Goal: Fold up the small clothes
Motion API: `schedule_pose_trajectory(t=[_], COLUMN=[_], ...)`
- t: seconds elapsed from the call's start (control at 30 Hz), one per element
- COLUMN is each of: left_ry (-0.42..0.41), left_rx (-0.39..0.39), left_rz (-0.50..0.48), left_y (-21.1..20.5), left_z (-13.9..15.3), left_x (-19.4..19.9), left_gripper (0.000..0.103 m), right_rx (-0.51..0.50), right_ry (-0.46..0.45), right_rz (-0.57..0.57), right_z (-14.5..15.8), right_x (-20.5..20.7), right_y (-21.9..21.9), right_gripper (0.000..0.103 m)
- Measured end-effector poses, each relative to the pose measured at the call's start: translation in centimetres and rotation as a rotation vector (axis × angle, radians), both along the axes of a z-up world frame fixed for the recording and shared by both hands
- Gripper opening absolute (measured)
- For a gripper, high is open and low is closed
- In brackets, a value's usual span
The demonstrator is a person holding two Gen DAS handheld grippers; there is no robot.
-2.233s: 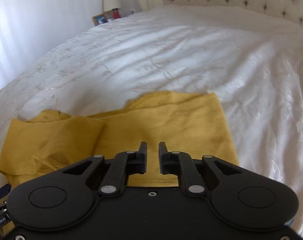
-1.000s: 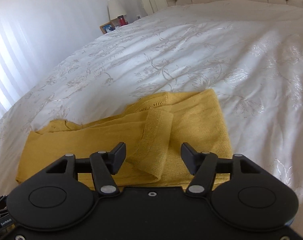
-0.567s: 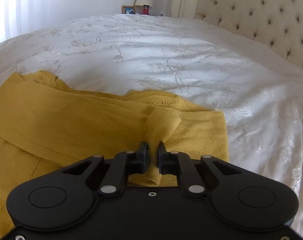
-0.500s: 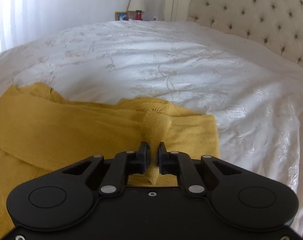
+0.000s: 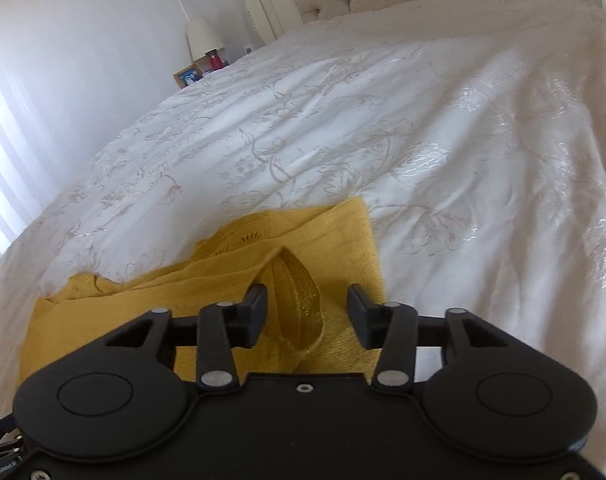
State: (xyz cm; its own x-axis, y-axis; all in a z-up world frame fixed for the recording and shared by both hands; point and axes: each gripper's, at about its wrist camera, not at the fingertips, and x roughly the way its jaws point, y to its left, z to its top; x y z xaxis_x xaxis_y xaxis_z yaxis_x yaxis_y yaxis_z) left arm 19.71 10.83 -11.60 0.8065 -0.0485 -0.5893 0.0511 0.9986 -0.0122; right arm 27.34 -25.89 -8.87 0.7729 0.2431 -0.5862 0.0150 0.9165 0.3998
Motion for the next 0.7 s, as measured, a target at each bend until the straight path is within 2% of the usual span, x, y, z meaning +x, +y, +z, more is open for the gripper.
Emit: schedule_pose_trajectory(t=[0.17, 0.43, 0.53, 0.7], left_ry=[0.000, 0.000, 0.000, 0.000], left_rx=[0.001, 0.000, 0.000, 0.001], left_rz=[0.000, 0.000, 0.000, -0.001], left_y=[-0.1, 0.0, 0.0, 0.0], left_z=[0.0, 0.0, 0.0, 0.0], left_x=[0.0, 0.0, 0.0, 0.0], left_gripper=[0.071, 0.071, 0.071, 0.071], right_rx=[0.029, 0.157, 0.156, 0.104], right_ry=[0.014, 0.044, 0.035, 0.014], right_rz=[-0.008, -0.072, -0.048, 0.002], right_z=[-0.2, -0.6, -0.5, 0.1], right_x=[0.2, -1.2, -1.2, -1.5], right_y=[0.1, -2.2, -1.9, -0.5], right_gripper=[0.057, 0.061, 0.066, 0.067])
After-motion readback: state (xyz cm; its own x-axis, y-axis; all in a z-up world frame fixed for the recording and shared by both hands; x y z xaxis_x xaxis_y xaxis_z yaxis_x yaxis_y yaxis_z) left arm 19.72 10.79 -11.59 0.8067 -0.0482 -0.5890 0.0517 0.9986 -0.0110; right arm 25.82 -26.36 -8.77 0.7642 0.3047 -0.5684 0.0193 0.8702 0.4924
